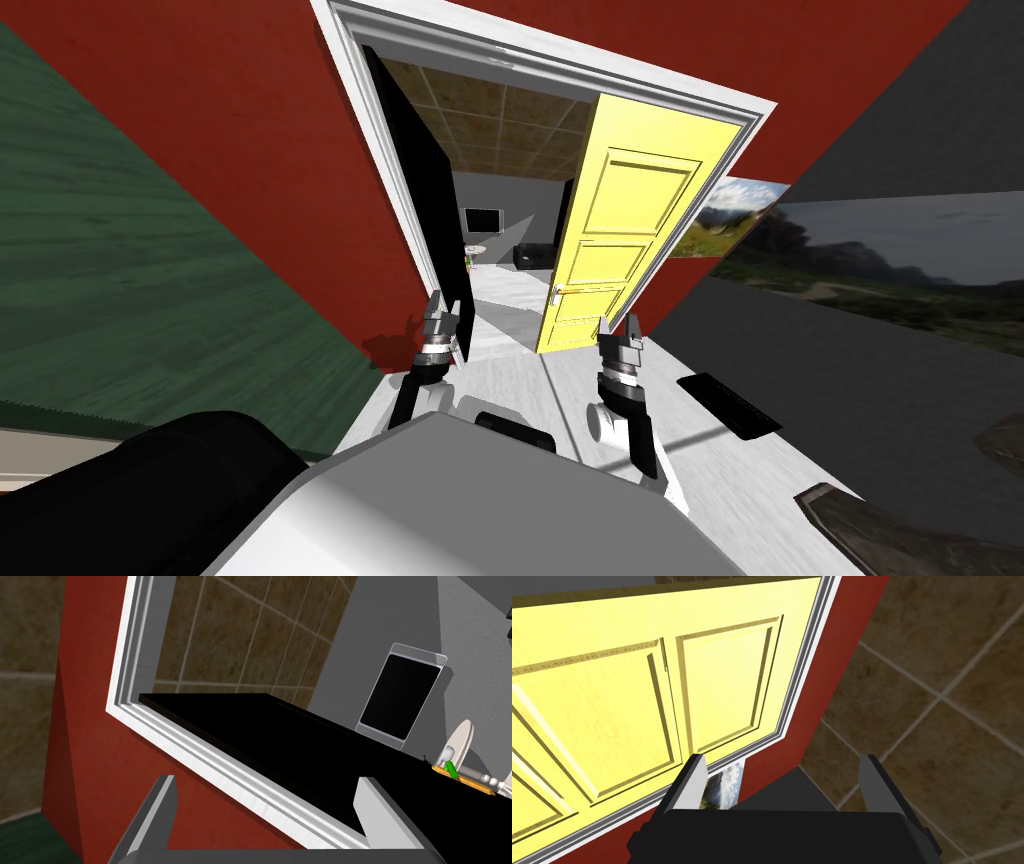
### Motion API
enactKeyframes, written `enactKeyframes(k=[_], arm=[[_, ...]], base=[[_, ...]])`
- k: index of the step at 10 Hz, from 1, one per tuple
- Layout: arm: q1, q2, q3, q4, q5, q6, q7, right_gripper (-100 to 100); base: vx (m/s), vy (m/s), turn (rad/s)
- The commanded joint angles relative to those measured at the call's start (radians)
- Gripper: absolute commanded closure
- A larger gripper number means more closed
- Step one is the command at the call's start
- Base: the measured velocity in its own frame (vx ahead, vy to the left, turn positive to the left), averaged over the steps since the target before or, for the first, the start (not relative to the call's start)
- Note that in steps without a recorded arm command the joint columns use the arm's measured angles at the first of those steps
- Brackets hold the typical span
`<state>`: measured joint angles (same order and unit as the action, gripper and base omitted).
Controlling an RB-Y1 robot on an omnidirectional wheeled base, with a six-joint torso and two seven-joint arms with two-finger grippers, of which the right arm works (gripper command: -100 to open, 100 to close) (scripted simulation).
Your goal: Push the door open
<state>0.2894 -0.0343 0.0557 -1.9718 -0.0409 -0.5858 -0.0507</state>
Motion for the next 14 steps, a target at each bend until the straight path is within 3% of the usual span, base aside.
enactKeyframes(k=[1, 3, 4, 5, 6, 7, 8, 10, 11, 12, 13, 14], arm=[[-0.009, 0.003, 0.007, 0.029, 0.004, -0.005, 0.001, -100], [-0.062, -0.003, 0.011, 0.096, 0.007, 0.003, -0.005, -100], [-0.062, -0.003, 0.011, 0.114, 0.007, 0.003, -0.005, -100], [-0.09, -0.005, 0.014, 0.145, 0.009, 0.007, -0.008, -100], [-0.09, -0.005, 0.014, 0.163, 0.009, 0.007, -0.008, -100], [-0.118, -0.008, 0.016, 0.202, 0.011, 0.011, -0.011, -100], [-0.118, -0.008, 0.016, 0.21, 0.011, 0.011, -0.011, -100], [-0.178, -0.011, 0.021, 0.284, 0.015, 0.019, -0.018, -100], [-0.178, -0.011, 0.021, 0.308, 0.015, 0.019, -0.018, -100], [-0.208, -0.013, 0.024, 0.338, 0.017, 0.023, -0.021, -100], [-0.208, -0.013, 0.024, 0.357, 0.017, 0.023, -0.021, -100], [-0.238, -0.014, 0.026, 0.391, 0.019, 0.028, -0.024, -100]], base=[[0.032, -0.04, 0.013], [0.055, -0.065, 0.02], [0.051, -0.068, 0.023], [0.047, -0.071, 0.018], [0.036, -0.046, 0.016], [0.047, -0.043, 0.02], [0.04, -0.037, 0.013], [0.057, -0.062, 0.026], [0.062, -0.06, 0.02], [0.056, -0.078, 0.013], [0.036, -0.06, 0.018], [0.033, -0.052, 0.022]])
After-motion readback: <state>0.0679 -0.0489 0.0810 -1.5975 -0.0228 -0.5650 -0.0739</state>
